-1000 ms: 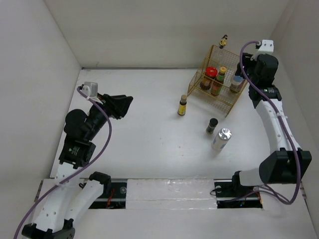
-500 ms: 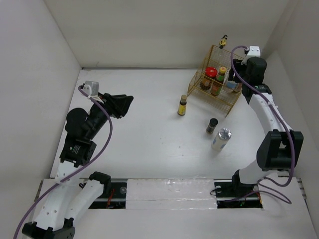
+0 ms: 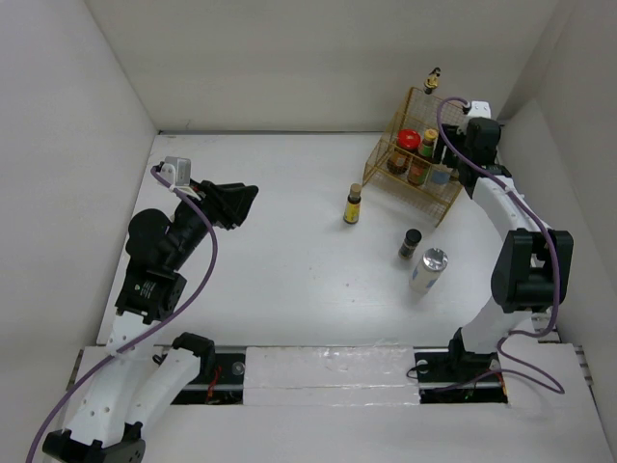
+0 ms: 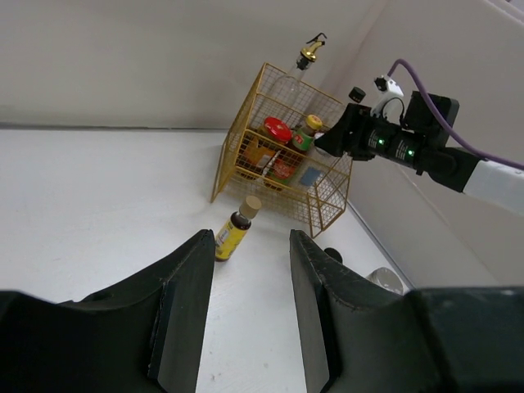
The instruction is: Organize the condiment bottles
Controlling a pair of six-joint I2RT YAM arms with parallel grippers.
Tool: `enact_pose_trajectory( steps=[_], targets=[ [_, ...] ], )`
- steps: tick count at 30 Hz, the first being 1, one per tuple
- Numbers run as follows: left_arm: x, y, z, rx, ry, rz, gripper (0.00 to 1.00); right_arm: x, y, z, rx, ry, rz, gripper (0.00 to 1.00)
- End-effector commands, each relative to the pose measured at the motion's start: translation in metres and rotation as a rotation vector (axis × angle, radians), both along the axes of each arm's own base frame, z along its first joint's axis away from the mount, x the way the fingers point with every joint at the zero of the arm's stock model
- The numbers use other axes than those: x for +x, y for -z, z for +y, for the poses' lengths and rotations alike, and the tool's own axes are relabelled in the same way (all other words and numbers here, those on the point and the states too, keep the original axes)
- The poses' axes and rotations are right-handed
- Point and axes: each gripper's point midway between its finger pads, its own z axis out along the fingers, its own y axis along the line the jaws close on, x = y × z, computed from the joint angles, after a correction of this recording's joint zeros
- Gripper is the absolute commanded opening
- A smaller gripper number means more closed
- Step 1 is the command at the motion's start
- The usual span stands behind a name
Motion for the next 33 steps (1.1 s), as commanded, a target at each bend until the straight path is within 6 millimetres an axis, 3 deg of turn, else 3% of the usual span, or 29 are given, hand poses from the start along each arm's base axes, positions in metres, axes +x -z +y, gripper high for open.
enact_pose_trajectory(
  steps=[1, 2, 4, 8, 10, 12, 13, 15, 16, 19, 20, 23, 27, 33],
  targets=[
    [-0.006, -0.025, -0.001, -0.028, 0.015, -0.073, 0.38, 0.012, -0.041, 0.001, 0.021, 0.003, -0.133, 0.74],
    [-0.007, -0.025, -0.002, -0.026, 0.024, -0.073, 0.38, 0.010, -0.041, 0.006, 0.021, -0.006, -0.133, 0.77],
    [-0.007, -0.025, -0.002, -0.026, 0.024, -0.073, 0.38, 0.004, -0.060, 0.004, 0.017, 0.003, -0.171, 0.85],
    [-0.007, -0.025, -0.002, -0.026, 0.024, -0.073, 0.38, -0.019, -0.107, 0.007, 0.012, 0.005, -0.259, 0.88],
    [-0.009, -0.024, -0.002, -0.027, 0.024, -0.075, 0.39, -0.047, -0.131, 0.010, 0.008, 0.012, -0.303, 0.88],
    [-0.009, -0.024, -0.002, -0.027, 0.024, -0.075, 0.42, -0.071, -0.133, 0.021, 0.012, 0.016, -0.313, 0.90],
    [-0.009, -0.024, -0.002, -0.027, 0.024, -0.075, 0.44, -0.099, -0.124, 0.028, 0.041, 0.023, -0.316, 0.93],
    [-0.009, -0.024, -0.002, -0.027, 0.024, -0.075, 0.49, -0.129, -0.104, 0.049, 0.063, 0.020, -0.310, 0.95],
    [-0.009, -0.024, -0.002, -0.027, 0.024, -0.075, 0.54, -0.154, -0.082, 0.052, 0.072, 0.023, -0.297, 0.97],
    [-0.011, -0.024, -0.004, -0.032, 0.044, -0.070, 0.59, -0.193, -0.049, 0.066, 0.116, 0.021, -0.223, 1.00],
    [-0.012, -0.024, -0.006, -0.039, 0.054, -0.065, 0.61, -0.216, -0.034, 0.065, 0.135, 0.026, -0.172, 1.00],
    [-0.017, -0.028, -0.007, -0.042, 0.071, -0.083, 0.61, -0.259, -0.020, 0.066, 0.159, 0.014, -0.101, 1.00],
    [-0.020, -0.033, -0.003, -0.051, 0.052, -0.101, 0.61, -0.286, -0.015, 0.064, 0.221, 0.024, -0.082, 1.00],
    [-0.026, -0.036, -0.004, -0.050, 0.073, -0.114, 0.61, -0.285, 0.011, 0.081, 0.223, -0.018, 0.028, 1.00]
  ],
)
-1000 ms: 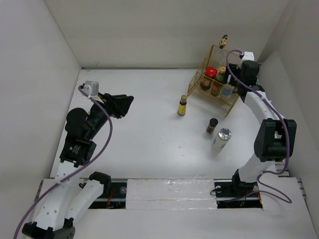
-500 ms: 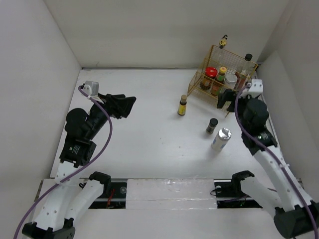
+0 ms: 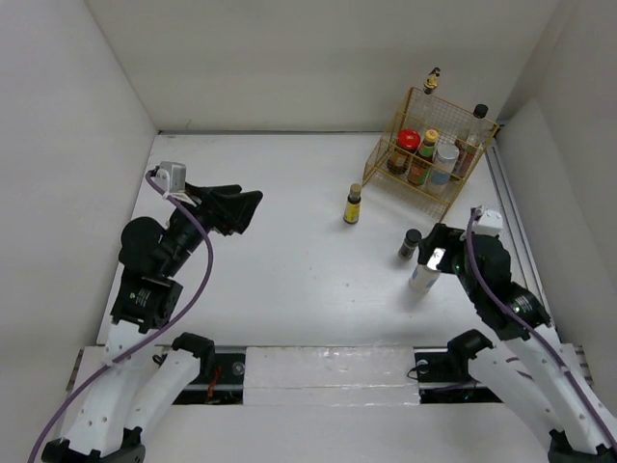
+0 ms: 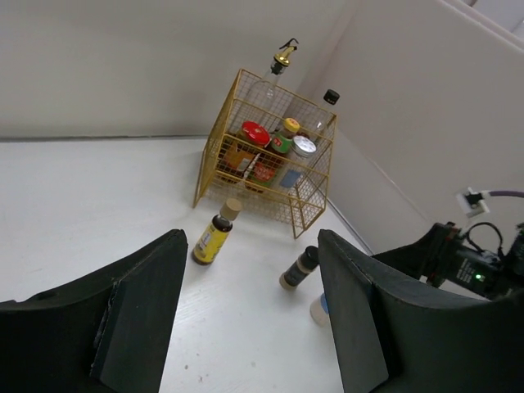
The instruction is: Organize the condiment bottles
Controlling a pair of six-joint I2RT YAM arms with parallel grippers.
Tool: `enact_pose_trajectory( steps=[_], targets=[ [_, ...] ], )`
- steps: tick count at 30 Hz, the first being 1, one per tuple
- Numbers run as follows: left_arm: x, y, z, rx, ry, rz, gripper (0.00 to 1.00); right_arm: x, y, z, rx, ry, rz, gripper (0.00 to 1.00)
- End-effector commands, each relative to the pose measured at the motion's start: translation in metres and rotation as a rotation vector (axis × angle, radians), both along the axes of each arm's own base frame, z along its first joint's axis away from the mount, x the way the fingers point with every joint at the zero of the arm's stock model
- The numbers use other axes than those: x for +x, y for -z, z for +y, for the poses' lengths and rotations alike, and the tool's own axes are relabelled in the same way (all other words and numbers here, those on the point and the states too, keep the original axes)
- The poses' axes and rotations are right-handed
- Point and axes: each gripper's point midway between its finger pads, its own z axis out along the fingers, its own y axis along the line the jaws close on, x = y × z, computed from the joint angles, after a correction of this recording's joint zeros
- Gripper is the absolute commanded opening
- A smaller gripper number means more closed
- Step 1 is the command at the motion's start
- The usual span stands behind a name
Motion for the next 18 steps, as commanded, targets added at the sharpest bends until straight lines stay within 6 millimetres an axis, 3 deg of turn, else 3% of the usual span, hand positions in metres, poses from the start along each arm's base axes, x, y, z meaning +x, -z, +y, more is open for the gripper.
enact_pose_trajectory(
  steps=[1, 5, 18],
  targets=[
    [-0.012, -0.026, -0.001, -0.030, 0.029, -0.087, 0.61, -0.001, 0.033, 0.006, -0.020, 0.009, 0.128, 1.00],
    [-0.018, -0.036, 0.003, -0.043, 0.016, -0.117, 0.61, 0.002, 0.051, 0.003, -0.073, 0.040, 0.200, 0.99],
    [-0.019, -0.036, 0.002, -0.041, 0.022, -0.116, 0.61, -0.001, 0.066, 0.002, -0.056, 0.068, 0.222, 0.79]
  ],
)
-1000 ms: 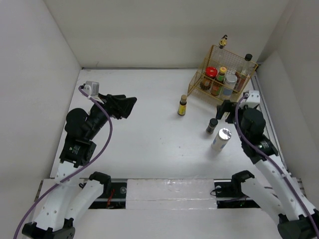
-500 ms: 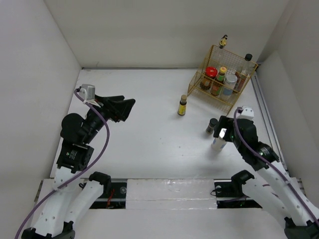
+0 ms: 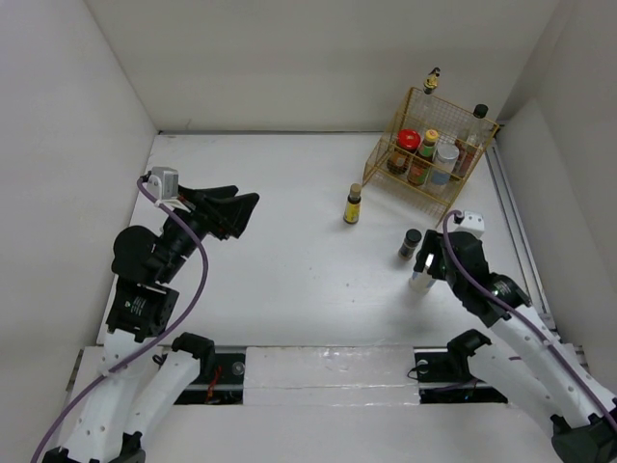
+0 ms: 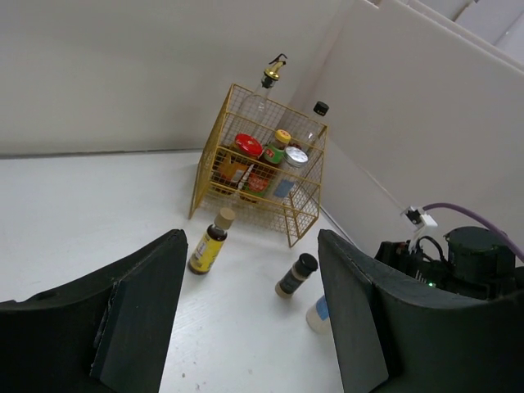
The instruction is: Organize the condiment bottles
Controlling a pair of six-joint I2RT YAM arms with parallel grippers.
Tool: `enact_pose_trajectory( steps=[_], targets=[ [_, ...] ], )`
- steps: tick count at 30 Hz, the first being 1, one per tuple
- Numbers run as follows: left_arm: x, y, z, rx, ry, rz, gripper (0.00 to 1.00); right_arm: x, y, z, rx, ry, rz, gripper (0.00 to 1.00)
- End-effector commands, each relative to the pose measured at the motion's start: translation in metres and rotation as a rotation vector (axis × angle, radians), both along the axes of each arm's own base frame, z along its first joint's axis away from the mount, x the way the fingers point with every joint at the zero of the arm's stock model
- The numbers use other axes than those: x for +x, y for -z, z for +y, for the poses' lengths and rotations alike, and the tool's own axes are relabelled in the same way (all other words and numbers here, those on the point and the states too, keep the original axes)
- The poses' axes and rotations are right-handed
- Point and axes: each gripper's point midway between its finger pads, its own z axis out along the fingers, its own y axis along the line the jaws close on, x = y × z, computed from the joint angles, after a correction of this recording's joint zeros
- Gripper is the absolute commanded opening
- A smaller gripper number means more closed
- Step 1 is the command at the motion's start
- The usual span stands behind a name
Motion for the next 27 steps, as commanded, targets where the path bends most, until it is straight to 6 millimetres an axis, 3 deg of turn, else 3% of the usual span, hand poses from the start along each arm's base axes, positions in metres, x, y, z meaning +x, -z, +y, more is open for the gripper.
enact_pose_trajectory(
  steps=[1, 3, 5, 8, 10, 11, 13, 14, 17, 18, 20, 21, 23, 24, 25, 27],
  targets=[
    [-0.007, -0.024, -0.001, -0.025, 0.018, -0.073, 0.61, 0.001, -0.001, 0.000, 0.010, 0.015, -0.014, 0.79],
    [-0.007, -0.024, -0.001, -0.025, 0.018, -0.073, 0.61, 0.000, 0.002, 0.005, 0.015, -0.008, -0.001, 0.78],
    [-0.010, -0.027, 0.000, -0.028, 0.018, -0.084, 0.61, -0.004, 0.008, 0.001, -0.002, 0.008, 0.030, 0.69],
    [-0.010, -0.027, 0.000, -0.028, 0.018, -0.084, 0.61, -0.002, -0.019, 0.002, 0.024, 0.020, -0.043, 0.61],
    [-0.010, -0.027, 0.000, -0.028, 0.018, -0.084, 0.61, -0.001, -0.049, 0.006, 0.042, -0.008, -0.119, 0.60],
    [-0.010, -0.027, 0.000, -0.028, 0.018, -0.084, 0.60, 0.000, -0.082, 0.010, 0.062, -0.036, -0.189, 0.58],
    [-0.010, -0.027, 0.000, -0.028, 0.018, -0.084, 0.60, -0.001, -0.116, 0.008, 0.080, -0.044, -0.261, 0.58],
    [-0.010, -0.027, 0.000, -0.028, 0.018, -0.084, 0.60, 0.001, -0.149, 0.009, 0.118, -0.045, -0.341, 0.58],
    [-0.010, -0.027, 0.000, -0.028, 0.018, -0.084, 0.60, 0.014, -0.186, 0.023, 0.120, -0.109, -0.441, 0.58],
    [-0.010, -0.027, 0.000, -0.028, 0.018, -0.084, 0.60, 0.030, -0.204, 0.034, 0.112, -0.138, -0.488, 0.58],
    [-0.009, -0.027, 0.001, -0.030, 0.008, -0.083, 0.60, 0.049, -0.218, 0.046, 0.094, -0.158, -0.524, 0.58],
    [-0.009, -0.027, 0.001, -0.030, 0.008, -0.083, 0.60, 0.074, -0.230, 0.057, 0.096, -0.149, -0.566, 0.58],
    [-0.009, -0.027, 0.001, -0.030, 0.008, -0.083, 0.60, 0.101, -0.240, 0.071, 0.052, -0.199, -0.605, 0.57],
    [-0.009, -0.027, 0.001, -0.030, 0.008, -0.083, 0.60, 0.119, -0.245, 0.068, 0.034, -0.190, -0.619, 0.57],
    [-0.009, -0.027, 0.001, -0.030, 0.008, -0.083, 0.60, 0.148, -0.252, 0.079, 0.015, -0.205, -0.636, 0.57],
    [-0.009, -0.027, 0.001, -0.030, 0.008, -0.083, 0.60, 0.180, -0.258, 0.085, 0.013, -0.238, -0.644, 0.56]
  ],
)
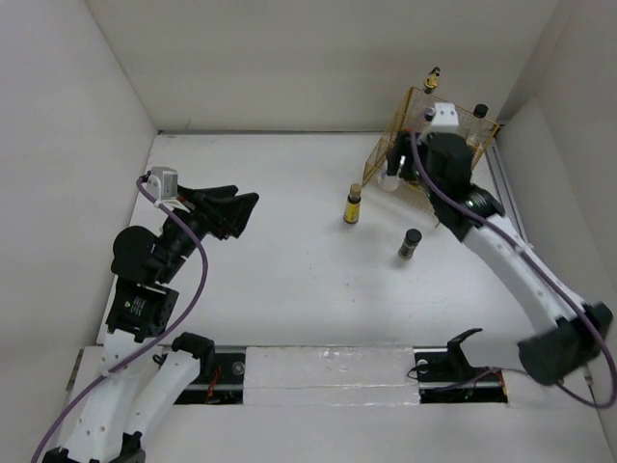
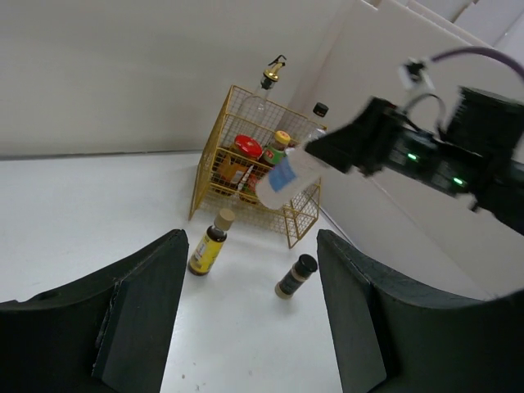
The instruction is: Organize the condiment bottles
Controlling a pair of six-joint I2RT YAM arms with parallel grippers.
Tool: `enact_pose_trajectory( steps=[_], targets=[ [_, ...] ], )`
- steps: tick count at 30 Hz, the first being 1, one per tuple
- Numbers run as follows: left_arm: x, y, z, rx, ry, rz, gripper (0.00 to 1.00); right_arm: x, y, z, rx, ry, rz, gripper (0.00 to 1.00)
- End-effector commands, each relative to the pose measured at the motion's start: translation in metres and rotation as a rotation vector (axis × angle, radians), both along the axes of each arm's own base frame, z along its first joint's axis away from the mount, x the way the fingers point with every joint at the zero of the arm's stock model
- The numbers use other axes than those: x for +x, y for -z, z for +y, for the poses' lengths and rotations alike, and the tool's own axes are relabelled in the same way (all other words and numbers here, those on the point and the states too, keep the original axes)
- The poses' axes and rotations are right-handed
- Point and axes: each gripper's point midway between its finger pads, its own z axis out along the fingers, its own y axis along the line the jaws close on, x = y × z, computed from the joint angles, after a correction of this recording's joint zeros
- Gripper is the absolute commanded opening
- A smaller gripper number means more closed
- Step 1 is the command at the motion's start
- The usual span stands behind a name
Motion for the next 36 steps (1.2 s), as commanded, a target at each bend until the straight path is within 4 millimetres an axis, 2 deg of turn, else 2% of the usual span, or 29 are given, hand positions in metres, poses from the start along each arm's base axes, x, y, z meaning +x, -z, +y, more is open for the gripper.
enact_pose_trajectory(
  steps=[1, 3, 5, 6, 7, 13, 14, 16, 17, 20, 21, 23, 24, 30, 31, 33, 34, 35, 36],
  targets=[
    [-0.008, -0.026, 0.001, -0.029, 0.008, -0.080, 0.60, 0.071, -0.070, 0.020, 0.013, -0.068, -0.235, 0.56],
    [-0.008, -0.026, 0.001, -0.029, 0.008, -0.080, 0.60, 0.092, -0.072, 0.025, -0.011, -0.070, -0.234, 0.56],
    [-0.007, -0.026, 0.003, -0.024, -0.003, -0.084, 0.60, 0.119, -0.071, 0.020, -0.038, -0.054, -0.233, 0.56],
    [-0.007, -0.026, 0.003, -0.024, -0.003, -0.084, 0.60, 0.125, -0.071, 0.022, -0.038, -0.053, -0.233, 0.56],
    [-0.007, -0.026, 0.003, -0.024, -0.003, -0.084, 0.60, 0.133, -0.071, 0.015, -0.039, -0.052, -0.232, 0.56],
    [-0.007, -0.026, 0.003, -0.024, -0.003, -0.084, 0.60, 0.161, -0.042, 0.003, -0.047, -0.036, -0.182, 0.54],
    [-0.004, -0.024, 0.002, -0.021, -0.003, -0.075, 0.60, 0.161, -0.042, 0.003, -0.046, -0.036, -0.182, 0.54],
    [-0.006, -0.024, 0.000, -0.018, 0.009, -0.076, 0.60, 0.167, -0.015, 0.008, -0.058, -0.055, -0.130, 0.54],
    [-0.006, -0.024, 0.000, -0.018, 0.009, -0.076, 0.60, 0.168, -0.017, 0.008, -0.056, -0.054, -0.139, 0.54],
    [-0.006, -0.024, 0.000, -0.018, 0.009, -0.076, 0.60, 0.172, 0.017, 0.010, -0.071, -0.057, -0.081, 0.54],
    [-0.006, -0.024, 0.000, -0.018, 0.009, -0.076, 0.60, 0.172, 0.017, 0.010, -0.062, -0.056, -0.080, 0.54],
    [-0.006, -0.024, 0.000, -0.018, 0.009, -0.076, 0.60, 0.175, 0.042, 0.013, -0.073, -0.067, -0.032, 0.56],
    [-0.004, -0.020, 0.000, -0.015, 0.009, -0.068, 0.60, 0.175, 0.042, 0.013, -0.073, -0.067, -0.032, 0.56],
    [-0.004, -0.020, 0.000, -0.015, 0.009, -0.067, 0.60, 0.181, 0.093, 0.008, -0.073, -0.045, 0.053, 0.56],
    [-0.004, -0.020, 0.000, -0.015, 0.009, -0.067, 0.60, 0.181, 0.093, 0.008, -0.073, -0.045, 0.053, 0.56],
    [-0.004, -0.020, 0.000, -0.015, 0.009, -0.067, 0.60, 0.184, 0.110, 0.011, -0.069, -0.053, 0.081, 0.59],
    [-0.004, -0.020, 0.000, -0.015, 0.009, -0.067, 0.60, 0.183, 0.111, 0.014, -0.056, -0.064, 0.083, 0.61],
    [-0.004, -0.020, 0.000, -0.015, 0.009, -0.067, 0.60, 0.184, 0.116, 0.016, -0.056, -0.073, 0.094, 0.64],
    [-0.004, -0.020, 0.000, -0.015, 0.009, -0.067, 0.60, 0.184, 0.116, 0.016, -0.056, -0.073, 0.094, 0.71]
  ],
)
